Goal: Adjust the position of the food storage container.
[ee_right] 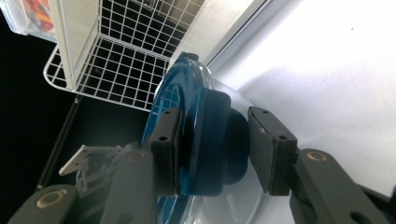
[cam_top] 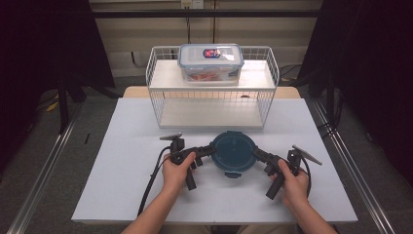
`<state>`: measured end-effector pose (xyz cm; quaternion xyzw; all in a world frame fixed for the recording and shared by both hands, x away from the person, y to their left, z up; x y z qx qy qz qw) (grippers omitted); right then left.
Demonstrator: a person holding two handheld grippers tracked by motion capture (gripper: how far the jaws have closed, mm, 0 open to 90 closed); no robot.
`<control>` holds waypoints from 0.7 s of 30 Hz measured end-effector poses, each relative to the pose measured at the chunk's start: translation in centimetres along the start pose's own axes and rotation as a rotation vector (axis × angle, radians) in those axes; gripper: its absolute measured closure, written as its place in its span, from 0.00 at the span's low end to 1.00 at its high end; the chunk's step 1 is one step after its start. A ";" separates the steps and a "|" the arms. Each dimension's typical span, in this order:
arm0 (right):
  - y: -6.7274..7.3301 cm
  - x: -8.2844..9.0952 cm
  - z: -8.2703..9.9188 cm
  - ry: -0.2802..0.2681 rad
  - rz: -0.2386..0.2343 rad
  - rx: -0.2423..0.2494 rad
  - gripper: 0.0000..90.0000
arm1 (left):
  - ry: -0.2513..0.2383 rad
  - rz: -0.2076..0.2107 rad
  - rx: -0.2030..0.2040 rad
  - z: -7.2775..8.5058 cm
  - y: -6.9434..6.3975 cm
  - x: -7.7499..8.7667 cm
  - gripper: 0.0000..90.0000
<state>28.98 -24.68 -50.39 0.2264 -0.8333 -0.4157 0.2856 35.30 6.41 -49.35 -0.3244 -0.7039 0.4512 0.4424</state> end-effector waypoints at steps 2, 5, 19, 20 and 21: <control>0.2 -0.1 0.0 -0.006 -0.016 -0.002 0.65 | -0.007 0.015 0.008 -0.1 -0.2 0.2 0.63; 0.7 -0.1 -0.1 -0.008 -0.038 0.028 0.65 | -0.044 0.026 -0.025 -0.3 -0.8 0.8 0.64; 2.4 -0.5 -0.8 -0.057 -0.095 0.039 0.65 | -0.100 0.057 -0.069 -0.7 -2.5 2.1 0.64; 2.4 -0.6 -0.8 -0.062 -0.099 0.045 0.65 | -0.100 0.056 -0.085 -0.8 -2.5 2.2 0.64; 2.5 -0.6 -0.9 -0.065 -0.100 0.050 0.65 | -0.106 0.061 -0.074 -0.8 -2.7 2.2 0.64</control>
Point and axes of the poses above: each handheld gripper's, and its own axes: x roughly backward along the jaws, z roughly out of its underside, y roughly to its left, the point moved 2 cm from there along -x, roughly forward along the jaws, and after that the axes turned 10 degrees about x, right-handed, at the moved point
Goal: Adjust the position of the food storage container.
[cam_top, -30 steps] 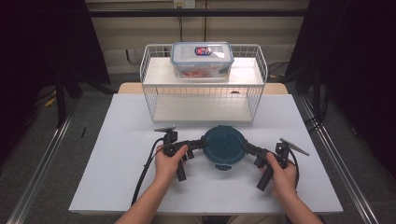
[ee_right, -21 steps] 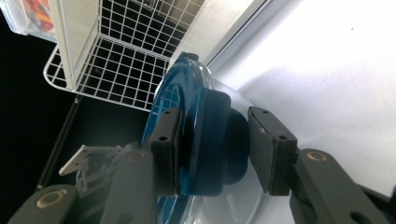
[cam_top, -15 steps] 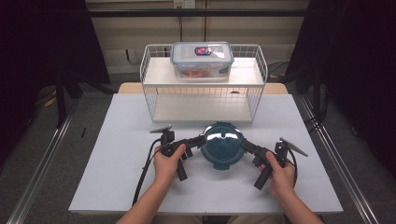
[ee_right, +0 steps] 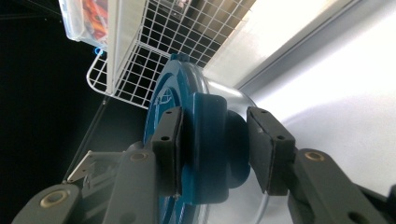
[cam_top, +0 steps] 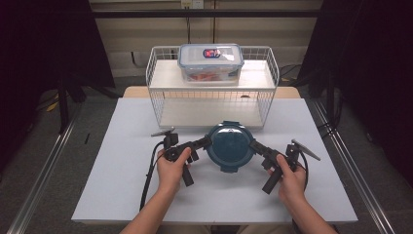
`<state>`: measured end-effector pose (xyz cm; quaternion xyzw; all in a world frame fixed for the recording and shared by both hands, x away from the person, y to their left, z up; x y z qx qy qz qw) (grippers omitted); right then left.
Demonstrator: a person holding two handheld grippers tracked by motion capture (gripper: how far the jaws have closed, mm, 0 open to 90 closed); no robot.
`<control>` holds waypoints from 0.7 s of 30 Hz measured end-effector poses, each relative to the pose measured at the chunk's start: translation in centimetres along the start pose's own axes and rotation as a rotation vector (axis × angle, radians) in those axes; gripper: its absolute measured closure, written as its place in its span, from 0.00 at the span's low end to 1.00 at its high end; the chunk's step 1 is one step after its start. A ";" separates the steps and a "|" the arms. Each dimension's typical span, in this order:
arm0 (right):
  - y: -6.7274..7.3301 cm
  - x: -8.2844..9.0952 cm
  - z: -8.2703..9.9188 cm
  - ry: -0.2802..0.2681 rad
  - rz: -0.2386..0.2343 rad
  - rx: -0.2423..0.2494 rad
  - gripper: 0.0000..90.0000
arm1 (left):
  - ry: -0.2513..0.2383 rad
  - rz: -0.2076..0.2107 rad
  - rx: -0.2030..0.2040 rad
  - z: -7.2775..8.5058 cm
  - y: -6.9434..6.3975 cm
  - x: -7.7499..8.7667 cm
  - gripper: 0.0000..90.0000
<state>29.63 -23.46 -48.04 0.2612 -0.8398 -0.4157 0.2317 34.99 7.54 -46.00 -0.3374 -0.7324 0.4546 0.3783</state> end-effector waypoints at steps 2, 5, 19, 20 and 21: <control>0.3 0.0 -0.1 -0.002 -0.005 -0.005 0.65 | -0.009 0.003 -0.004 -0.1 -0.2 0.1 0.64; 0.6 -0.2 -0.1 -0.011 -0.011 -0.004 0.65 | -0.019 -0.006 -0.011 -0.2 -0.4 0.4 0.64; 1.7 -0.9 -0.5 -0.040 -0.041 0.014 0.65 | -0.059 0.010 -0.018 -0.9 -1.4 1.2 0.64; 1.8 -0.9 -0.5 -0.045 -0.043 0.015 0.65 | -0.062 0.015 -0.016 -0.9 -1.5 1.2 0.64; 1.8 -1.0 -0.5 -0.048 -0.042 0.018 0.65 | -0.062 0.015 -0.023 -1.0 -1.5 1.3 0.64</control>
Point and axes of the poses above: each handheld gripper's, and its own axes: x roughly backward along the jaws, z roughly out of its underside, y roughly to its left, the point moved 2 cm from there along -x, roughly forward along the jaws, and after that the axes turned 10 degrees about x, right-handed, at the moved point
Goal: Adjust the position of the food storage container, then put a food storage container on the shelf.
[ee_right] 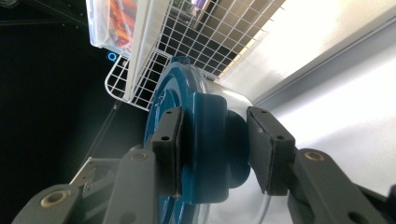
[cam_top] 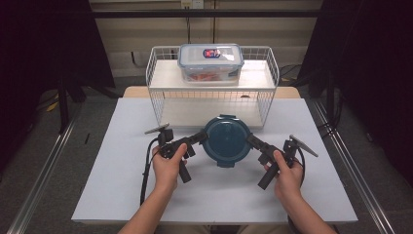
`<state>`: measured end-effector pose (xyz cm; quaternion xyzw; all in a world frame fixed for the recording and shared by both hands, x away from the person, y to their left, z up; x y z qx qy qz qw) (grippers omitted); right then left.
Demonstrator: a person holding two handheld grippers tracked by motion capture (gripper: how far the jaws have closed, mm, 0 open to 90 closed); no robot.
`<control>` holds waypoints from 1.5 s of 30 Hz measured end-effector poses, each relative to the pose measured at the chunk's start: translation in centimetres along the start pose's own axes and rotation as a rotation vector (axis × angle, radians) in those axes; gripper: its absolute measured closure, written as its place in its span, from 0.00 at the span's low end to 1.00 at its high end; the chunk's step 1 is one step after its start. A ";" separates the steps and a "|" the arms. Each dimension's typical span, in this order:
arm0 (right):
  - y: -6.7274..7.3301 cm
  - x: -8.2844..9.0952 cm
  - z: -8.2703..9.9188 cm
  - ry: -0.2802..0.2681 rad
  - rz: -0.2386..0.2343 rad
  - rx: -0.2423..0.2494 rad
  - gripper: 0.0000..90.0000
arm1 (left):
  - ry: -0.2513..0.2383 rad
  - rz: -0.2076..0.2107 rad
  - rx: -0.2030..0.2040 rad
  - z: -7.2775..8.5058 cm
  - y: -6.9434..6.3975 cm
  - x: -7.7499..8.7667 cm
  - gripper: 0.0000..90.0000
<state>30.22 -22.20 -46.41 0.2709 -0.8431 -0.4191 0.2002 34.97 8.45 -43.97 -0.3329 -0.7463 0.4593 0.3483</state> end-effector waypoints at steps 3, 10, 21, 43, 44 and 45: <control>0.3 0.0 -0.1 -0.004 0.001 -0.002 0.65 | -0.004 0.007 0.007 -0.1 -0.2 0.0 0.64; 0.6 -0.2 -0.2 -0.002 -0.002 0.010 0.65 | -0.015 0.004 0.001 -0.3 -0.3 0.4 0.64; 2.0 -1.2 -1.1 -0.007 -0.028 0.032 0.65 | -0.053 0.022 0.000 -1.0 -1.3 1.4 0.64; 5.9 -2.7 -3.8 -0.058 -0.081 0.059 0.65 | -0.117 0.062 -0.041 -3.9 -5.2 2.7 0.64; 6.0 -2.7 -4.0 -0.057 -0.083 0.063 0.65 | -0.118 0.065 -0.039 -4.0 -5.3 2.7 0.65; 6.1 -2.8 -4.1 -0.059 -0.085 0.062 0.65 | -0.121 0.065 -0.045 -4.1 -5.5 2.8 0.65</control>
Point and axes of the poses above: each handheld gripper's, and its own axes: x roughly backward along the jaws, z roughly out of its underside, y roughly to its left, the point moved 2 cm from there along -x, roughly forward along the jaws, and after that the axes turned 10 degrees about x, right-handed, at the moved point
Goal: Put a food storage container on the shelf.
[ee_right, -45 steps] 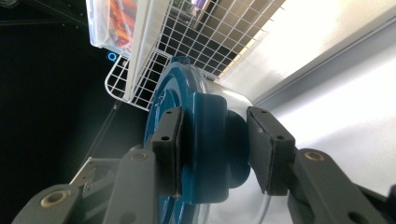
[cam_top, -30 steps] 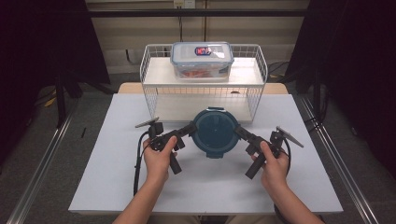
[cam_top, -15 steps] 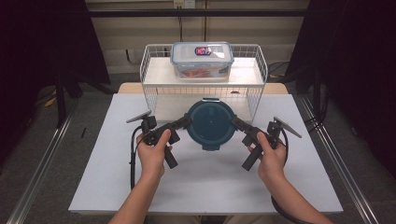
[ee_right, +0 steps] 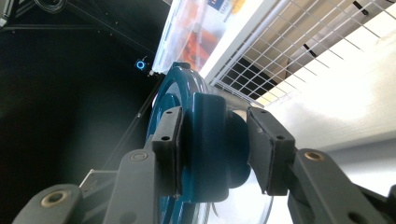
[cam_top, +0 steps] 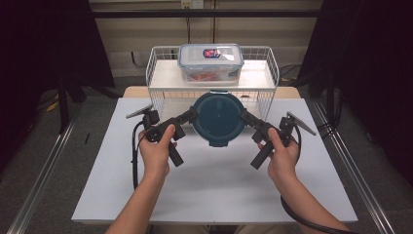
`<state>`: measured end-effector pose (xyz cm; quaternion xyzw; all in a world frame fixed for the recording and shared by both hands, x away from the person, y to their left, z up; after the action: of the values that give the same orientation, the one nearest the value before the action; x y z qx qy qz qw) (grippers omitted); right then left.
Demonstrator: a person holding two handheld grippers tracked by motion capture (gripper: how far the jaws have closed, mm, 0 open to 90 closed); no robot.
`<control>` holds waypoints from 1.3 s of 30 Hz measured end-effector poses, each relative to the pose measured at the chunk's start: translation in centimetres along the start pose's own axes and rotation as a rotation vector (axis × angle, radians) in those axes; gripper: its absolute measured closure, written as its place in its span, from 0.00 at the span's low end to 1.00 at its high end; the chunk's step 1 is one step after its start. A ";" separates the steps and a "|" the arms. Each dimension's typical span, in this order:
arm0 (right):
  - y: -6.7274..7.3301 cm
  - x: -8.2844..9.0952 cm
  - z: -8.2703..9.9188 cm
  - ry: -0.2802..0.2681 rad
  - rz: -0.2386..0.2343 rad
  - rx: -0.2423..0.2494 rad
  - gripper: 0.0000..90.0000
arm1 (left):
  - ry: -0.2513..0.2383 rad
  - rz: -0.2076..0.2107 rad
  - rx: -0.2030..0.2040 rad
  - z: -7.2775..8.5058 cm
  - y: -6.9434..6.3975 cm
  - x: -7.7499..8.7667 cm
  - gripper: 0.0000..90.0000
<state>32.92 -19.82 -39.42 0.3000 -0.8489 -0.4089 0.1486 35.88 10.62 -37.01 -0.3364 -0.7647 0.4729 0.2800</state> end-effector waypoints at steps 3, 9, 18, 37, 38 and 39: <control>0.4 -0.2 -0.4 -0.007 -0.005 0.009 0.65 | -0.002 0.005 -0.011 -0.4 -0.4 0.0 0.65; 1.1 -0.7 -1.2 -0.021 -0.015 0.013 0.65 | -0.022 0.007 -0.017 -1.2 -1.5 -0.1 0.65; 2.2 -1.1 -2.4 -0.035 -0.023 0.018 0.65 | -0.049 0.024 -0.019 -2.0 -2.8 -0.2 0.65; 4.1 -2.6 -4.6 -0.094 -0.051 0.038 0.65 | -0.081 0.054 -0.043 -4.1 -4.8 -0.5 0.65; 4.2 -2.7 -4.6 -0.093 -0.051 0.040 0.65 | -0.086 0.059 -0.041 -4.2 -5.0 -0.5 0.65; 4.3 -2.7 -4.7 -0.097 -0.050 0.038 0.65 | -0.088 0.062 -0.044 -4.3 -5.1 -0.6 0.65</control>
<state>35.74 -18.89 -33.14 0.3038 -0.8549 -0.4105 0.0915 38.17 10.80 -30.70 -0.3447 -0.7757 0.4788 0.2241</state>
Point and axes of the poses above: each handheld gripper's, and its own axes: x roughly backward along the jaws, z roughly out of its underside, y roughly to its left, the point moved 2 cm from there along -x, roughly forward along the jaws, and after that the axes turned 10 degrees about x, right-handed, at the moved point
